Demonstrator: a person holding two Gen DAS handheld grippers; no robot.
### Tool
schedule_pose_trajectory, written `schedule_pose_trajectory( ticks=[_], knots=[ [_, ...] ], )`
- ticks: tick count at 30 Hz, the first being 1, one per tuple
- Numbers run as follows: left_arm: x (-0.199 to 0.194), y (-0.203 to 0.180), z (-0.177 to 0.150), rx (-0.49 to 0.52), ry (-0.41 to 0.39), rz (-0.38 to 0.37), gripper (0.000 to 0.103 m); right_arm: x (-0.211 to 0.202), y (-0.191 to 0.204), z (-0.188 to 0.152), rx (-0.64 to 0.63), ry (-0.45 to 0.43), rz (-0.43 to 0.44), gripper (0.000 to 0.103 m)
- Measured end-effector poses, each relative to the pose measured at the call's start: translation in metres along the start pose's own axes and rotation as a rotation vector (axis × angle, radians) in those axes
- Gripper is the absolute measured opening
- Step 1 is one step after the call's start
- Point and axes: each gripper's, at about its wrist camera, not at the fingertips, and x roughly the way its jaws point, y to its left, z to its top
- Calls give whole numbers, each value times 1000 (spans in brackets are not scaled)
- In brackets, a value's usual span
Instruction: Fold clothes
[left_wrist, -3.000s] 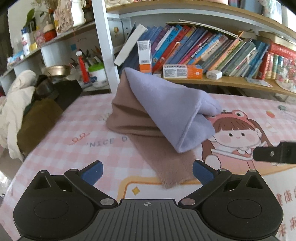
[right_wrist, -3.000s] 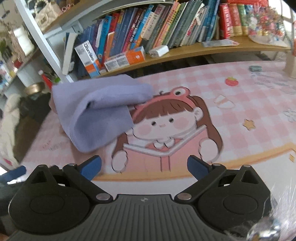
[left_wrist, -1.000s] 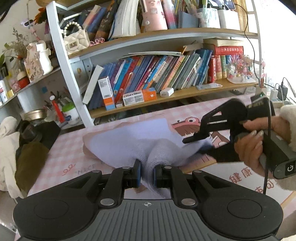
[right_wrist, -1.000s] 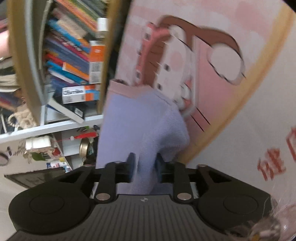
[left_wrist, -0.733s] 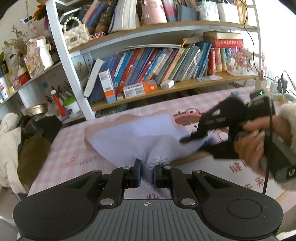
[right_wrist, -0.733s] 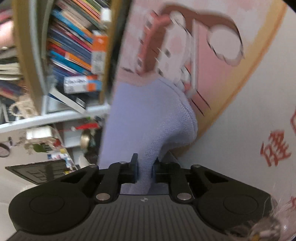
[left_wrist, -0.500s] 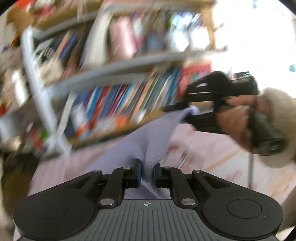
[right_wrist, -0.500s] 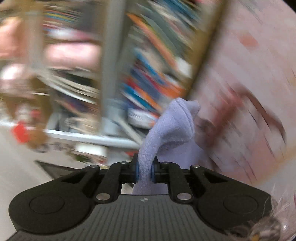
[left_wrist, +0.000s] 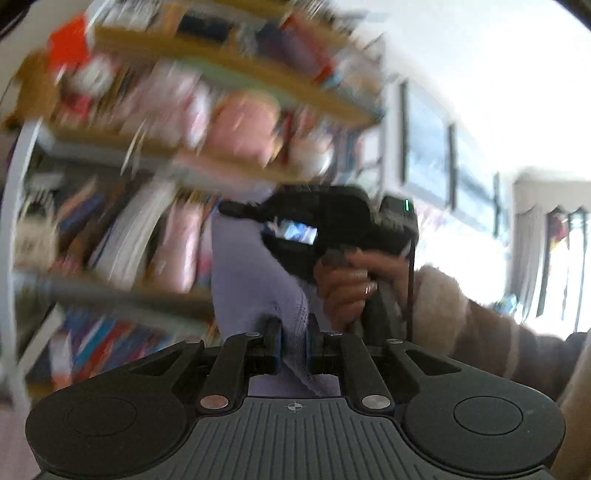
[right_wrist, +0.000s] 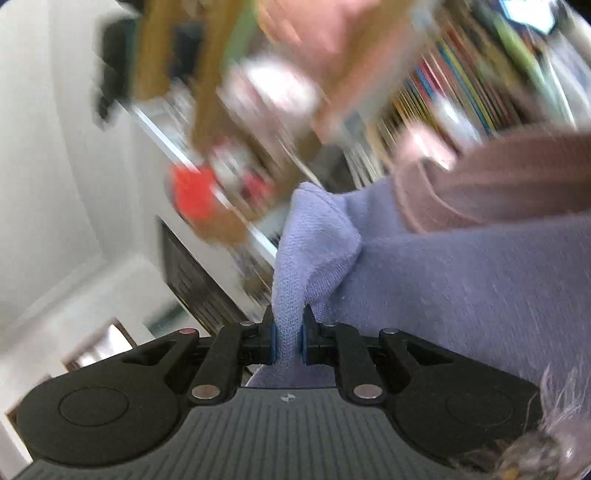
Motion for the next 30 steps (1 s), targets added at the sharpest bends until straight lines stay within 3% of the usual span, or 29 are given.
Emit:
schedule_pose_trajectory(
  ticks=[2, 6, 8, 9, 14, 16, 17, 18, 19, 24, 30],
  knots=[
    [7, 13, -17, -33, 74, 20, 11, 27, -22, -30, 17, 90, -104, 11],
    [34, 48, -89, -71, 387, 141, 10, 81, -65, -91, 50, 269, -311, 11],
    [32, 60, -106, -68, 439, 207, 11, 107, -87, -122, 67, 358, -415, 11],
    [31, 65, -112, -62, 457, 242, 11, 119, -97, -135, 73, 397, -461, 11],
    [26, 107, -104, -115, 458, 316, 13, 120, -89, -148, 6, 388, -496, 11],
    [27, 122, -102, -127, 471, 341, 13, 120, -86, -153, -21, 384, -510, 22],
    [29, 129, -102, -138, 479, 352, 13, 121, -84, -155, -34, 382, -516, 41],
    [30, 136, -103, -148, 487, 362, 13, 121, -83, -158, -47, 380, -523, 50],
    [31, 141, -105, -156, 495, 370, 13, 121, -81, -160, -61, 378, -530, 53],
    [34, 163, -117, -194, 531, 390, 12, 120, -74, -173, -126, 368, -567, 53],
    [25, 169, -121, -215, 541, 354, 17, 32, -88, -202, -116, 382, -759, 50]
  ],
)
